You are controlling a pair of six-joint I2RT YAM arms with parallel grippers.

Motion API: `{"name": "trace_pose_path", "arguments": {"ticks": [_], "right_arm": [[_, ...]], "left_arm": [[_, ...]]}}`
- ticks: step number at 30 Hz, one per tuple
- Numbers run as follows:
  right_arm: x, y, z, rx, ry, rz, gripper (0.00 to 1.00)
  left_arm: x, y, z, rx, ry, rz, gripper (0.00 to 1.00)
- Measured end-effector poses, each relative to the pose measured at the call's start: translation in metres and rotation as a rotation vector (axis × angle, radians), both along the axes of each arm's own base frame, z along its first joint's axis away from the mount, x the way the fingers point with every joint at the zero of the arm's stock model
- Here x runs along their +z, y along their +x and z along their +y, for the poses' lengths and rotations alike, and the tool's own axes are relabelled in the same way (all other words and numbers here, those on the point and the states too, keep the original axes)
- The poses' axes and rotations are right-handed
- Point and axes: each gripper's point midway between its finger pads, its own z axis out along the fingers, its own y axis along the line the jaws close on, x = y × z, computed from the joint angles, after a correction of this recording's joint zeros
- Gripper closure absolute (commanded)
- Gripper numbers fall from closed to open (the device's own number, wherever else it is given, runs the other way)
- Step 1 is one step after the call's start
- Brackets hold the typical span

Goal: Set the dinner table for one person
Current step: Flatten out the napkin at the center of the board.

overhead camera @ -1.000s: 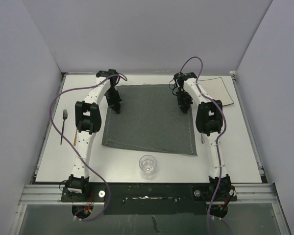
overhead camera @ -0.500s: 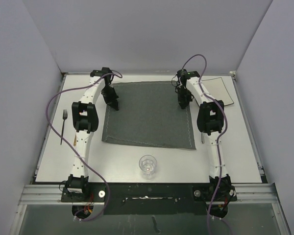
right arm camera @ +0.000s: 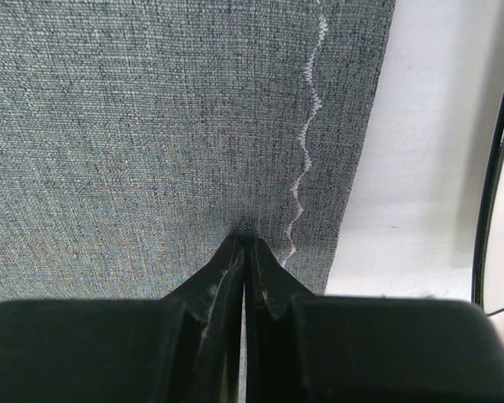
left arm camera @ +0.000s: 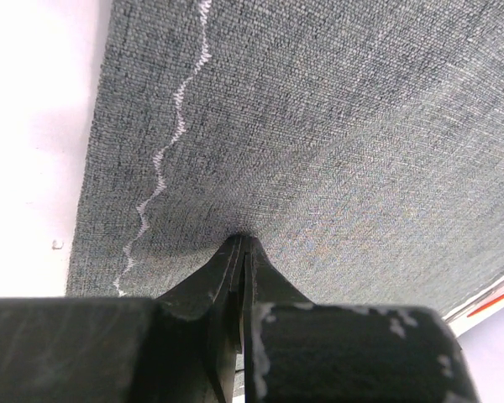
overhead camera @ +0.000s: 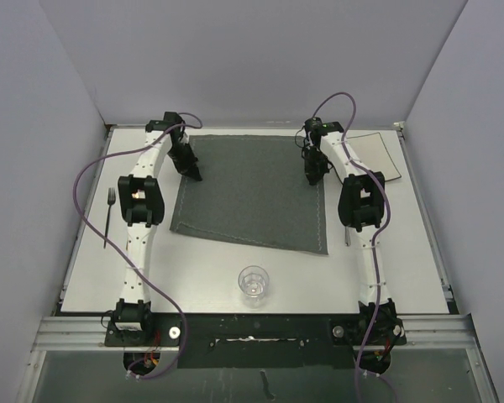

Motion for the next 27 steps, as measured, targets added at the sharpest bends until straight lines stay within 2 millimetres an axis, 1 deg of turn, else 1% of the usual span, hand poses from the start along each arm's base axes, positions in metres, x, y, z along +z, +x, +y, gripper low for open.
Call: {"name": "trace_pose_path", "arguments": {"ticks": [8,10,12,15,18,20,22,23,25,27], "right_arm": [[0.002,0.000,0.002,0.002,0.012,-0.024,1.00],[0.004,-0.002,0.006,0.011,0.026,-0.043,1.00],[0.008,-0.004,0.017,0.032,0.049,-0.061,1.00],[0.024,-0.002,0.046,0.095,0.105,-0.111,1.00],[0.047,-0.003,0.083,0.185,0.177,-0.160,1.00],[0.062,-0.006,0.108,0.249,0.230,-0.187,1.00],[0.075,-0.010,0.138,0.323,0.293,-0.210,1.00],[0.078,-0.014,0.151,0.357,0.321,-0.213,1.00],[0.080,-0.026,0.171,0.412,0.360,-0.200,1.00],[0.079,-0.039,0.189,0.458,0.390,-0.177,1.00]], "left_arm": [[0.006,0.004,-0.001,-0.036,-0.011,-0.062,1.00],[0.010,0.008,0.002,-0.048,0.008,-0.094,1.00],[0.019,0.011,0.004,-0.051,0.021,-0.123,1.00],[0.042,0.011,0.008,-0.057,0.038,-0.177,1.00],[0.078,0.005,0.009,-0.064,0.045,-0.237,1.00],[0.103,-0.003,0.008,-0.075,0.050,-0.281,1.00],[0.120,-0.015,0.003,-0.097,0.061,-0.309,1.00],[0.125,-0.023,0.000,-0.109,0.068,-0.310,1.00],[0.126,-0.045,-0.013,-0.144,0.081,-0.290,1.00],[0.117,-0.067,-0.029,-0.187,0.088,-0.254,1.00]]}}
